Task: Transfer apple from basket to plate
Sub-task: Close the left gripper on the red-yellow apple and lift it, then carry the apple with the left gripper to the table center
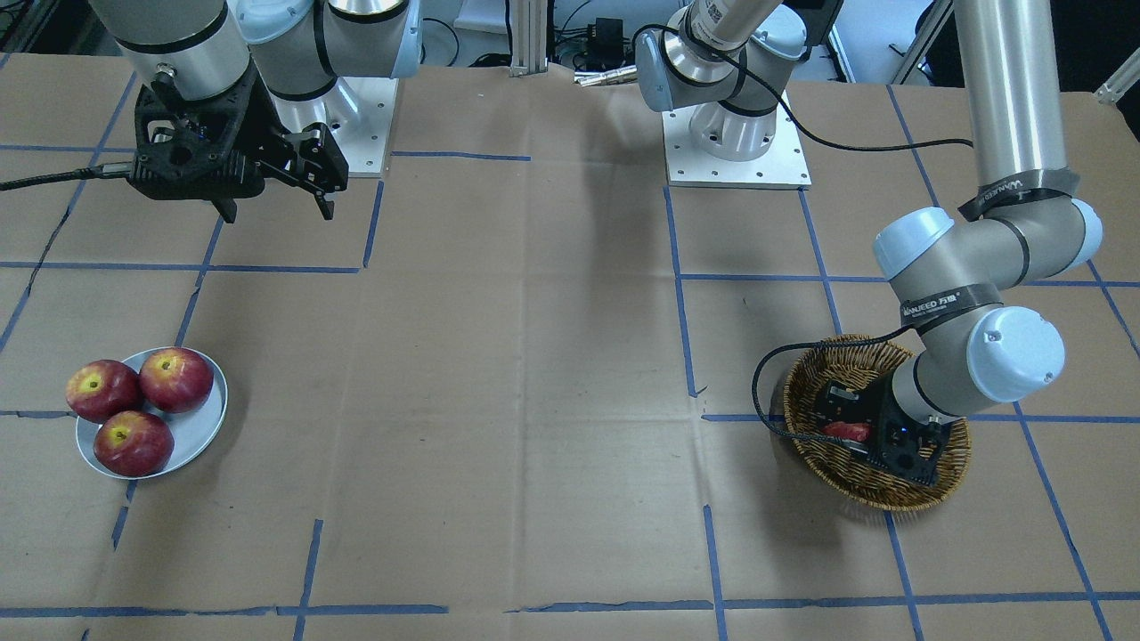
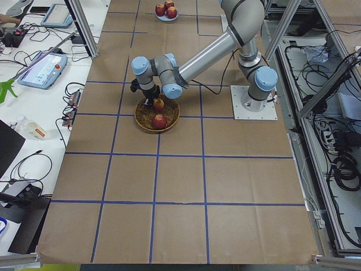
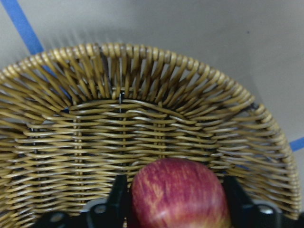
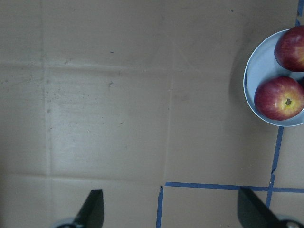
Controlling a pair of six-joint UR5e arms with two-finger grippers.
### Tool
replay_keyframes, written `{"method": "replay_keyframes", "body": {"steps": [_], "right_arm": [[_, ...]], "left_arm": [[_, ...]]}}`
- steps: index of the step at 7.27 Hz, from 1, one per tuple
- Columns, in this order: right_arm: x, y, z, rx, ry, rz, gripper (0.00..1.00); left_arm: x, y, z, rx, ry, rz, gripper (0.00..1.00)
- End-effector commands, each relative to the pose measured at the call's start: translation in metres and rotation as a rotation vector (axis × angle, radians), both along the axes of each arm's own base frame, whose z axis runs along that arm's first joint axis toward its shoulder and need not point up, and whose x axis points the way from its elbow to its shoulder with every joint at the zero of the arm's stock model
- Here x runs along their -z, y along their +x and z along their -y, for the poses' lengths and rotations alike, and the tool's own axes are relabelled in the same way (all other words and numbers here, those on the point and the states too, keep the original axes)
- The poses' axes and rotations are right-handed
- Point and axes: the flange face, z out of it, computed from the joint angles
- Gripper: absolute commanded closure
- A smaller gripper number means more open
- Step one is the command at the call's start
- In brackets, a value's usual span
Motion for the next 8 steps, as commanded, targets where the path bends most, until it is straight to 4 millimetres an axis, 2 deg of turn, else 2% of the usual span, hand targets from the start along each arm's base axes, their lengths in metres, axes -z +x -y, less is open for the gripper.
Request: {"method": "replay_keyframes", "body": {"steps": [1, 2, 3, 4, 5, 7, 8], "right_arm": [[0.000, -0.001, 0.000, 0.001, 0.000, 0.000, 0.00], [0.000, -0.001, 0.000, 0.001, 0.001, 0.000, 0.00], [0.000, -0.001, 0.000, 0.001, 0.000, 0.000, 0.00], [0.000, 0.000, 0.000, 0.000, 0.000, 0.000, 0.00], [0.001, 0.000, 0.000, 0.000, 0.001, 0.000, 0.00], [0.000, -0.001, 0.000, 0.001, 0.000, 0.000, 0.00], [0.000, -0.001, 0.000, 0.001, 0.000, 0.000, 0.00]], "left_arm": [[-0.028, -0.008, 0.009, 0.011, -0.056, 0.008, 0.46], [-0.058, -0.013, 0.017, 0.012, -0.097, 0.010, 0.46], [-0.092, -0.052, 0.014, 0.026, -0.090, -0.028, 0.46], [-0.120, -0.108, 0.011, -0.038, -0.106, -0.011, 0.45], [-0.128, -0.169, 0.003, -0.095, -0.104, -0.006, 0.45], [-0.111, -0.270, -0.016, -0.177, -0.081, -0.012, 0.45], [-0.100, -0.324, -0.023, -0.207, -0.088, -0.060, 0.41]]}}
